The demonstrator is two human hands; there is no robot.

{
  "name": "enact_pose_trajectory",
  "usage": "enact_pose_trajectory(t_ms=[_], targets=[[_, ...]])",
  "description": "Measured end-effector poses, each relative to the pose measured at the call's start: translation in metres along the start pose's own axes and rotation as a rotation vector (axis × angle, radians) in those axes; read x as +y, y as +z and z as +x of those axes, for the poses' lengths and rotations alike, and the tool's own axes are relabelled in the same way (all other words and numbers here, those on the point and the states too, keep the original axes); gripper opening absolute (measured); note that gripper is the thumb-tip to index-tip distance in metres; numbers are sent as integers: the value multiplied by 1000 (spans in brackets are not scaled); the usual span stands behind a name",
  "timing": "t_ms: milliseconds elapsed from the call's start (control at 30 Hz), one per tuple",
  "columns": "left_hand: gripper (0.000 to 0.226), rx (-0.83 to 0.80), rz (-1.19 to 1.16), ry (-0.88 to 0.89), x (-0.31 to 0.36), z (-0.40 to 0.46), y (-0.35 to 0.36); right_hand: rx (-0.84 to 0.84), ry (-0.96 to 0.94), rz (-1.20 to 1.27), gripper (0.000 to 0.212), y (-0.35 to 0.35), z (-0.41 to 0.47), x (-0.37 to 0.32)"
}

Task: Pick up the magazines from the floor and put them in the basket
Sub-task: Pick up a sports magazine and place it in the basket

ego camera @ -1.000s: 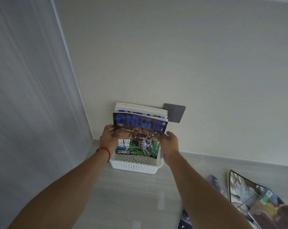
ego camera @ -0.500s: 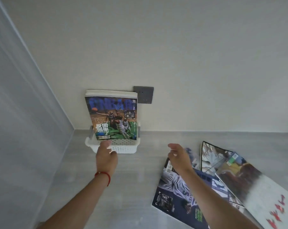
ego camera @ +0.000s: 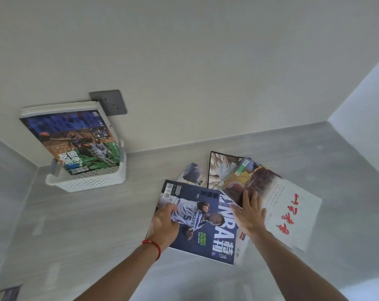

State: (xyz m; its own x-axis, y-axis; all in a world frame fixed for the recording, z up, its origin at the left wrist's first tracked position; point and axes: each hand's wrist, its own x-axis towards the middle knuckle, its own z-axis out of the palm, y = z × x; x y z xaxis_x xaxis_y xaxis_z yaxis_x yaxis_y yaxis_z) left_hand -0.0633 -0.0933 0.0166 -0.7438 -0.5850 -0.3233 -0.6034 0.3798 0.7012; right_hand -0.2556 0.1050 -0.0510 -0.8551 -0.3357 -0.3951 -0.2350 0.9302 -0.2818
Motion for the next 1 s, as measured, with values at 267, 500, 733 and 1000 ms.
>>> enact_pose_trajectory(t_ms=[267,500,733,1000], targets=[[31,66,144,236,32,15,39,92,-813,-26,29,24,-42,9],[85,-23,448,-184,1,3,64,178,-826,65,15,35,-53,0],[61,235,-289,-496,-17,-1,71,37,-781,78,25,33,-62,-9],[42,54,-496,-349,-52,-13,32,-100,-669,51,39,41,-77,-43]])
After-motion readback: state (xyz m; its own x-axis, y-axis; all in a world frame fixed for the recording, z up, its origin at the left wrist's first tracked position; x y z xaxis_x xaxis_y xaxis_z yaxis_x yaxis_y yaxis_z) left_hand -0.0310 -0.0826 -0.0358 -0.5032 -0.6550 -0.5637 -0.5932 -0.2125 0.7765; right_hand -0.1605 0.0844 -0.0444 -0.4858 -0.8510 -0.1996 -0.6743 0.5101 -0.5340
